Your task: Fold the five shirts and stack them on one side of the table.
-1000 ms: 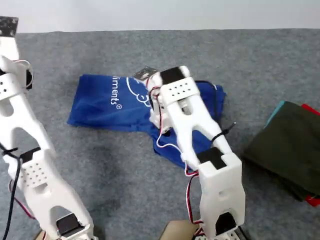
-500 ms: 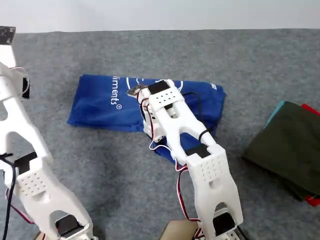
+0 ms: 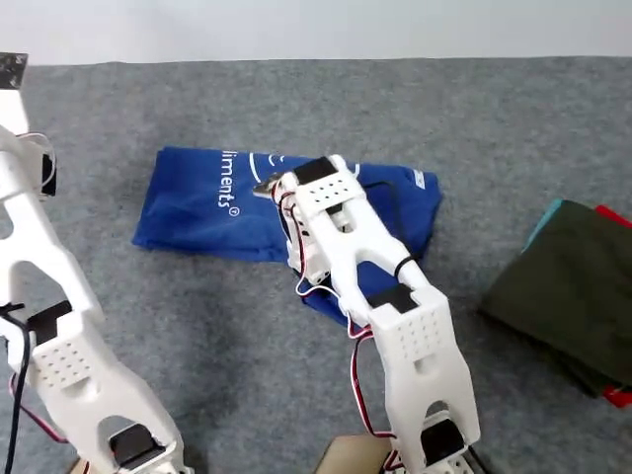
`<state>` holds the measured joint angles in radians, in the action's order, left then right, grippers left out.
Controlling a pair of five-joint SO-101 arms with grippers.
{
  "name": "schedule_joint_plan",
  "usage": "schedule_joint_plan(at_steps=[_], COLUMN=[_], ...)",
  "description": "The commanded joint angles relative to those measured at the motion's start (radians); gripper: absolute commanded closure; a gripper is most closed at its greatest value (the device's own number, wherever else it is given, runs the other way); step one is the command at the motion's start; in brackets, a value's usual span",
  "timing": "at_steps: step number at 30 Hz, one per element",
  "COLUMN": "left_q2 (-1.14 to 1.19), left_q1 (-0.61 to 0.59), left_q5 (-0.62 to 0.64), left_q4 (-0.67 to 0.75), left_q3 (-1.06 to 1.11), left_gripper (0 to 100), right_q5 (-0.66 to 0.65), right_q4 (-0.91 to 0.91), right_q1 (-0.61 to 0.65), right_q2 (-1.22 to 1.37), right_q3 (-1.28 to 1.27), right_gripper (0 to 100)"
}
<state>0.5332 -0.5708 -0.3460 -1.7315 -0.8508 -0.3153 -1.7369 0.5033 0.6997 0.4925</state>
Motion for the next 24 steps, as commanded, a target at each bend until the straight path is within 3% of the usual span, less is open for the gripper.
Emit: schedule_joint_plan(at_steps=[1,17,24], left_q2=[-0.066,-0.066,-0.066], left_q1=[-0.002,0.002,0.002], left_q5=[-0.006,-0.003,-0.006], left_q4=[-0.021,-0.021,-0.021], left_q3=[-0.004,-0.002,-0.002], left_gripper=[97,97,97], right_q5=[-0.034,-0.04,-0.028], right_q4=[-0.054,-0.056,-0.058], right_q1=[0.012,0.051,0.05], right_q2=[-0.107,0.013,-0.094], right_q3=[0.003,0.005,0.005], right_gripper=[98.7,98.0,82.0])
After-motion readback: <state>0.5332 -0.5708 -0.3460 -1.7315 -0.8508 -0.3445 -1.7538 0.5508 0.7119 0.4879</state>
